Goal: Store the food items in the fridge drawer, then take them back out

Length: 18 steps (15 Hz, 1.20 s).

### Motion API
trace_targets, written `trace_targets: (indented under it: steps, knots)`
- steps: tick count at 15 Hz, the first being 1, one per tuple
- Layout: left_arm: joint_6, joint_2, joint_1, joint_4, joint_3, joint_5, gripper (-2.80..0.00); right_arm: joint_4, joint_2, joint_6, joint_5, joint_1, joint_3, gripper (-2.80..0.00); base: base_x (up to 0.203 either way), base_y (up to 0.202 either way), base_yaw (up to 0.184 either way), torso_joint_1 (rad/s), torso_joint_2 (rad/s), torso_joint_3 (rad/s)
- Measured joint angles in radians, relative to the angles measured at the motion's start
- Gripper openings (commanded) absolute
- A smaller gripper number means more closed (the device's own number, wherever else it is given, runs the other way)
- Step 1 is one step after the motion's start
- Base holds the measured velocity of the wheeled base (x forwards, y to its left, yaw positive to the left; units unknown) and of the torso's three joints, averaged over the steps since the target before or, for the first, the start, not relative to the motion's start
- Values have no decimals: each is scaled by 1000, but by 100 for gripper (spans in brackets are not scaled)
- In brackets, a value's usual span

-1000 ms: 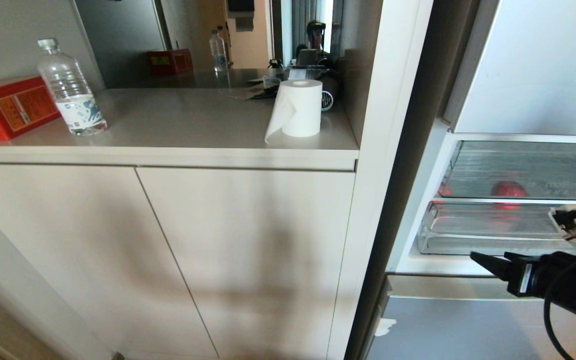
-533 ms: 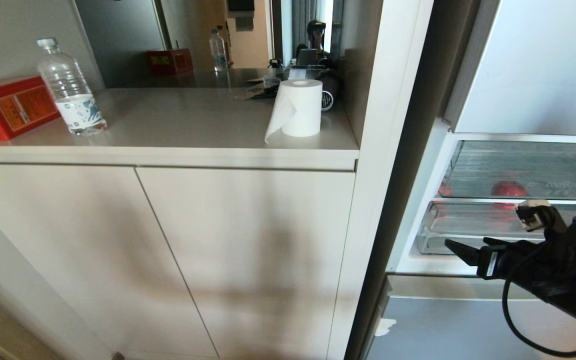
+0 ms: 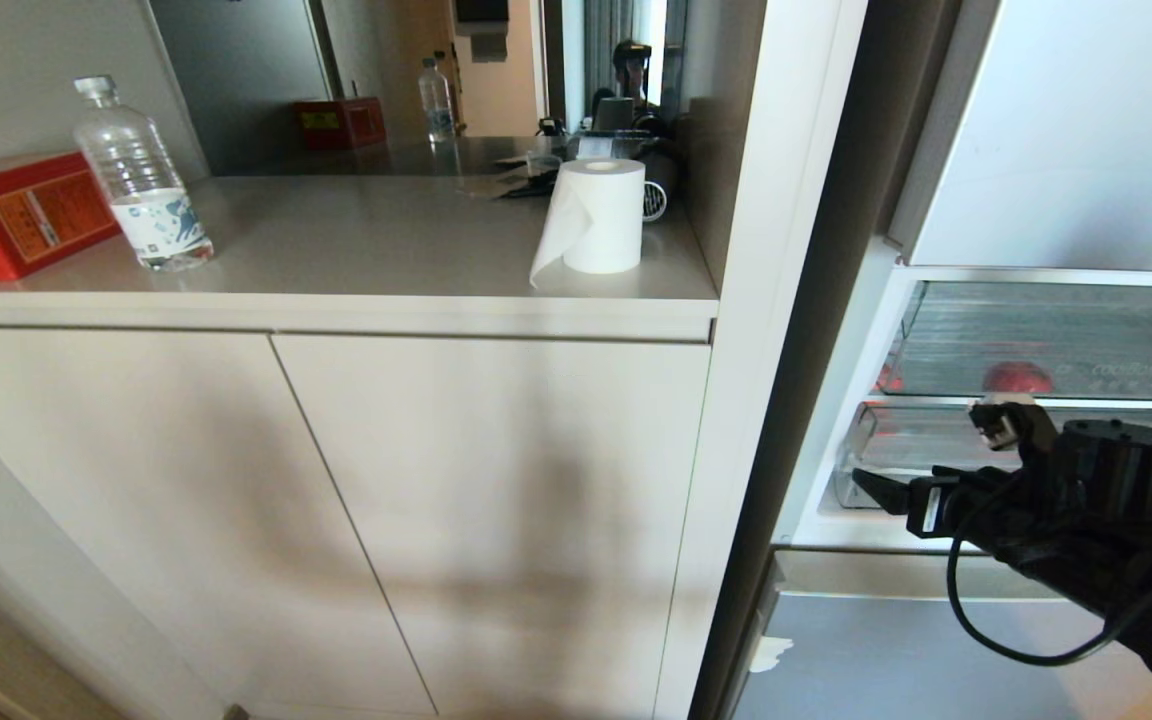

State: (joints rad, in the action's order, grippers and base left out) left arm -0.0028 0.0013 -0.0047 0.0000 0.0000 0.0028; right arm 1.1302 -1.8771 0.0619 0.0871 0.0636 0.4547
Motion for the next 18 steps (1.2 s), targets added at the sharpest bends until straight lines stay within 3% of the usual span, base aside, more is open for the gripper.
trace_targets:
  steps: [18]
  knots:
    - [0, 0, 0, 0, 0, 0, -280, 0, -92, 7, -50, 11, 139, 0, 0, 0, 0, 0, 0, 0]
